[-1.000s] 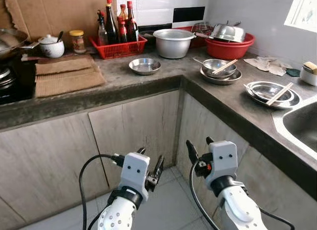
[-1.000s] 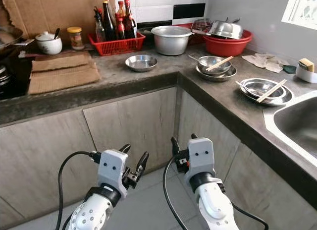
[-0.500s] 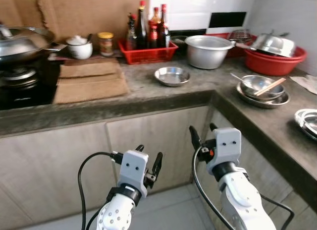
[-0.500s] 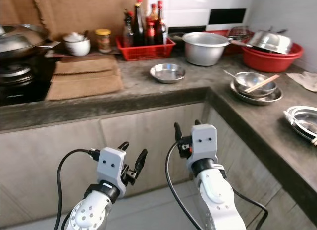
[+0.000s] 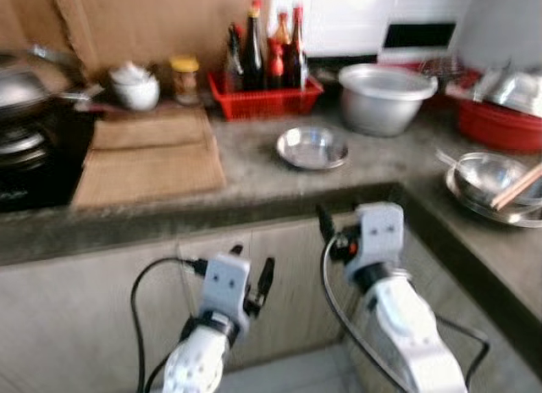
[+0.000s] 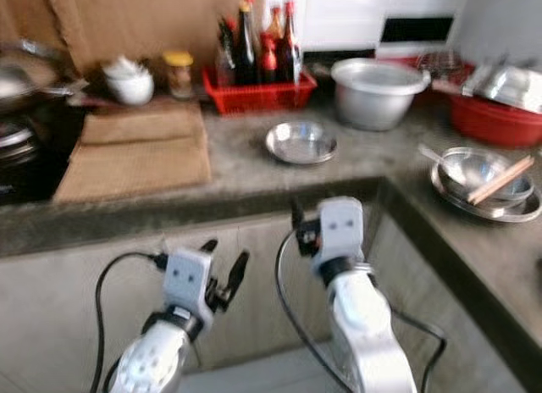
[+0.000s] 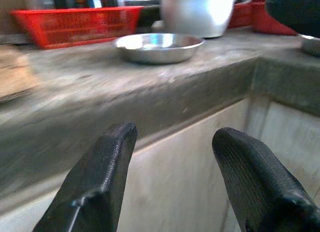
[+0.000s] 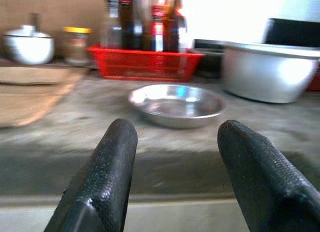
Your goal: Kitchen organization
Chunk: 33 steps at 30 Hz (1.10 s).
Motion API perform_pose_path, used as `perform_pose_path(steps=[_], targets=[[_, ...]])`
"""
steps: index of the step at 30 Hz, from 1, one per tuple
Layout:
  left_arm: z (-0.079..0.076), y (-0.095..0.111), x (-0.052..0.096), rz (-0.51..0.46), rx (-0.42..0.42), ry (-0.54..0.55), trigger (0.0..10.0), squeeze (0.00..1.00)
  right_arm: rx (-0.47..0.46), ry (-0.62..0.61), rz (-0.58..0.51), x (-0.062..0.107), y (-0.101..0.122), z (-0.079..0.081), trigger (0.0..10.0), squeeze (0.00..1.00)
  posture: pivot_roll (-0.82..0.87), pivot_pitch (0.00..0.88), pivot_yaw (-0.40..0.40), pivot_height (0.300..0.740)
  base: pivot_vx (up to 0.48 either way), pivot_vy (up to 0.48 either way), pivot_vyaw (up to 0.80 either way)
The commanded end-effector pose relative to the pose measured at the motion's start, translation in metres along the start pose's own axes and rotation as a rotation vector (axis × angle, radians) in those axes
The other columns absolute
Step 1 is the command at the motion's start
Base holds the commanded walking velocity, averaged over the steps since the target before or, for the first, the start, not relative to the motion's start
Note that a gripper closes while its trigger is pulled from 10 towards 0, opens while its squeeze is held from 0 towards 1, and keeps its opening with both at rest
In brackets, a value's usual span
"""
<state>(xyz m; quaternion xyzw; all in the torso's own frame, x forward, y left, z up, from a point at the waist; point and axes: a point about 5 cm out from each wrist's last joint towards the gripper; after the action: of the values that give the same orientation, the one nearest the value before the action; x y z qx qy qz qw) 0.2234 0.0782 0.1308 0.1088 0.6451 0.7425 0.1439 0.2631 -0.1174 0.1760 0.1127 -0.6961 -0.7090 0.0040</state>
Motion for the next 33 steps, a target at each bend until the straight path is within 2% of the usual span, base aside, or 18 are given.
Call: perform_pose_path(steps=[1,11,21,22,23,24,27,28,29,33], targets=[[-0.004,0.002,-0.001,-0.008,0.004,-0.010,10.0,0.00,0.004,-0.022,0.013,-0.003,-0.001,-0.007,10.0,0.00,0.09,0.000,-0.048,0.740,0.442,0.000,0.00],[-0.004,0.002,-0.002,-0.012,0.008,-0.013,10.0,0.00,0.012,-0.042,0.006,-0.012,0.003,-0.012,10.0,0.00,0.09,0.000,-0.048,0.740,0.439,0.000,0.00],[-0.005,0.001,-0.003,-0.002,0.015,-0.019,10.0,0.00,-0.004,-0.103,0.084,-0.025,0.000,-0.025,10.0,0.00,0.09,0.000,-0.050,0.740,0.000,0.000,0.00],[-0.006,0.001,-0.003,-0.002,0.015,-0.022,10.0,0.00,-0.019,-0.109,0.097,-0.029,0.001,-0.027,10.0,0.28,0.09,0.000,-0.049,0.740,0.000,0.000,0.00],[-0.006,0.001,-0.003,-0.002,0.015,-0.022,10.0,0.00,-0.019,-0.109,0.097,-0.029,0.001,-0.027,10.0,0.28,0.09,0.000,-0.049,0.740,0.000,0.000,0.00],[-0.006,0.001,-0.003,-0.003,0.017,-0.024,10.0,0.00,-0.038,-0.107,0.105,-0.033,0.002,-0.027,10.0,1.00,0.09,0.000,-0.051,0.740,0.000,0.000,0.00],[-0.007,0.001,-0.002,-0.002,0.018,-0.027,10.0,0.00,-0.061,-0.102,0.152,-0.049,0.006,-0.026,10.0,1.00,0.09,0.000,-0.055,0.740,0.000,0.000,0.00],[-0.007,0.001,-0.002,-0.003,0.018,-0.027,10.0,0.00,-0.076,-0.109,0.164,-0.054,0.008,-0.026,10.0,0.73,0.09,0.000,-0.055,0.740,0.000,0.000,0.00],[-0.007,0.002,-0.002,-0.004,0.019,-0.026,10.0,0.00,-0.086,-0.112,0.172,-0.058,0.010,-0.026,10.0,0.00,0.09,0.000,-0.058,0.740,0.000,0.000,0.00],[-0.007,0.002,-0.002,-0.002,0.020,-0.022,10.0,0.00,-0.083,-0.151,0.210,-0.069,0.012,-0.030,10.0,0.00,0.09,0.000,-0.060,0.740,0.000,0.000,0.00]])
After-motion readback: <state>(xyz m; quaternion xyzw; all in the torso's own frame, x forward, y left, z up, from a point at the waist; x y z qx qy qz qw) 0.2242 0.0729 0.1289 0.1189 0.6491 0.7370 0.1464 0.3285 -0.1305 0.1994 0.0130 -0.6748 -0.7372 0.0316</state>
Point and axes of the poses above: a point about 5 cm out from each wrist's last joint towards the gripper, its own x axis pointing back from the gripper into the wrist, its own y axis along the axis of the wrist's last joint, z = x × y, and after that the axes turned 3 degrees about -x, right-handed
